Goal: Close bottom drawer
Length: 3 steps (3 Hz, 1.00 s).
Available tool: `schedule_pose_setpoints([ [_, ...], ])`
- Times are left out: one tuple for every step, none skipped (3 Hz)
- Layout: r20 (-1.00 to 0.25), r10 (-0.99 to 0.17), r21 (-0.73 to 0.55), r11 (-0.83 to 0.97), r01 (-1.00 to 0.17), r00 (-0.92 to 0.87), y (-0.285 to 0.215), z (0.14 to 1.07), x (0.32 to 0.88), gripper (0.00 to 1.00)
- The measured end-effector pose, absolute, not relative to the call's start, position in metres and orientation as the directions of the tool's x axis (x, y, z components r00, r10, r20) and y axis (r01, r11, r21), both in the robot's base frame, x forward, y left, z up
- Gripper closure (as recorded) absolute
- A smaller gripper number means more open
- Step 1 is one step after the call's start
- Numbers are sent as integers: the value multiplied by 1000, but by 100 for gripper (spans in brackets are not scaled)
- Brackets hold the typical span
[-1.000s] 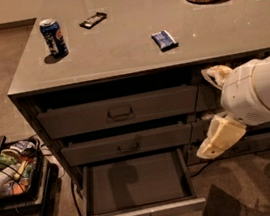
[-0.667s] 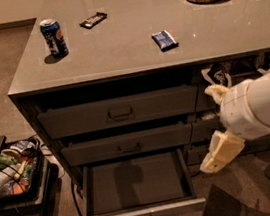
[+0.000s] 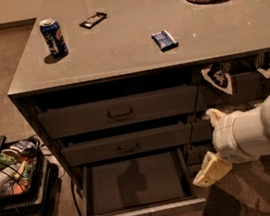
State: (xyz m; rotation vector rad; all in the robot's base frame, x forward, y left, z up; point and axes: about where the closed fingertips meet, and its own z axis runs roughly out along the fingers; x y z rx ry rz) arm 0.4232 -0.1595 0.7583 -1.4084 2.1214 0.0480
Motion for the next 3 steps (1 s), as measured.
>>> schedule_pose_setpoints([
  [-477, -808, -299, 519, -801, -346, -164, 723, 431, 0],
  [-507, -757, -300, 603, -739, -412, -169, 693, 425, 0],
  [-507, -757, -300, 603, -739, -412, -169, 693, 425, 0],
])
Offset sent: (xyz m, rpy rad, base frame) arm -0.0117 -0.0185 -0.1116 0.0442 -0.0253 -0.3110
